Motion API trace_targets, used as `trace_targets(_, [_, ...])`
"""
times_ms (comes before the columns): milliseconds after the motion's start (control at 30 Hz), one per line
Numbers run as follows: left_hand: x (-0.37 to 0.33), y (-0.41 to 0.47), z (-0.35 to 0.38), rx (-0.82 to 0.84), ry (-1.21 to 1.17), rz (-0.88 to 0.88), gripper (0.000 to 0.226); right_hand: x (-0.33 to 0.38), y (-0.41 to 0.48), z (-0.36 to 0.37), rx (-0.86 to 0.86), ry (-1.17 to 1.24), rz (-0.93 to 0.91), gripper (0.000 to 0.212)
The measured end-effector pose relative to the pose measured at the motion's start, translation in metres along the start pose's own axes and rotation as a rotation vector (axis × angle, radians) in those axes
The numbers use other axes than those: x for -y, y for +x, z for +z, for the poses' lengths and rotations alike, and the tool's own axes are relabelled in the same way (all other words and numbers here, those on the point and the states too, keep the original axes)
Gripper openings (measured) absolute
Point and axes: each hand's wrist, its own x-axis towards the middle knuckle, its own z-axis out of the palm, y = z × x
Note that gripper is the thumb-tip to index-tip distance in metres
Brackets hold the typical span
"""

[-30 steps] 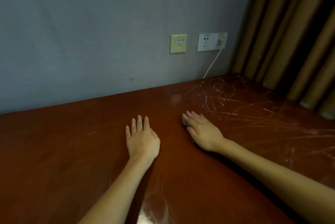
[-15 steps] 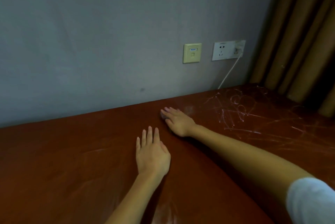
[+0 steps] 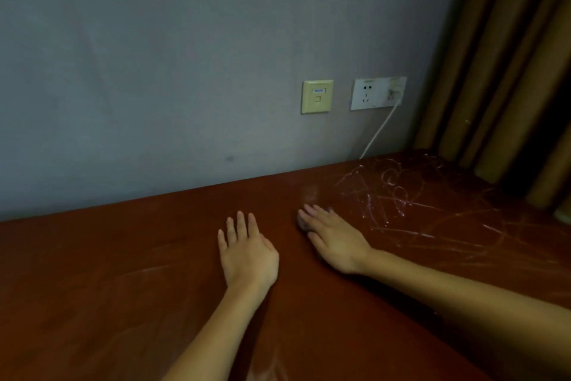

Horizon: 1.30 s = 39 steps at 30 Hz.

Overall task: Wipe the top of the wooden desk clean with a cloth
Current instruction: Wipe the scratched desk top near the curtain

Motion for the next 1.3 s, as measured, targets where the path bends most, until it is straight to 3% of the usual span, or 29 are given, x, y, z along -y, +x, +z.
trace_targets(300, [-0.005,0.013,0.004,-0.024,0.01,-0.007,0.056,0.027,0.11,0.008,0.045,0.04,-0.135,0.05])
trace_targets(500, [-0.003,0.02,0.005,-0.021,-0.015,-0.002,0.056,-0.014,0.155,0.005,0.029,0.073,0.007,0.05])
trace_targets(700, [-0.001,0.018,0.004,-0.025,-0.024,0.016,0.056,-0.07,0.136,-0.004,-0.012,0.042,0.163,0.051])
trace_targets(1000, [-0.021,0.023,0.005,-0.049,-0.008,-0.036,0.057,-0.018,0.049,0.004,0.006,0.019,-0.08,0.052])
trace_targets(1167, [-0.023,0.025,0.008,-0.061,0.003,-0.039,0.057,0.001,0.083,0.006,0.043,0.039,-0.182,0.051])
trace_targets(1300, [-0.022,0.028,0.008,-0.062,0.009,-0.02,0.056,-0.005,0.129,0.007,0.058,0.059,-0.162,0.05])
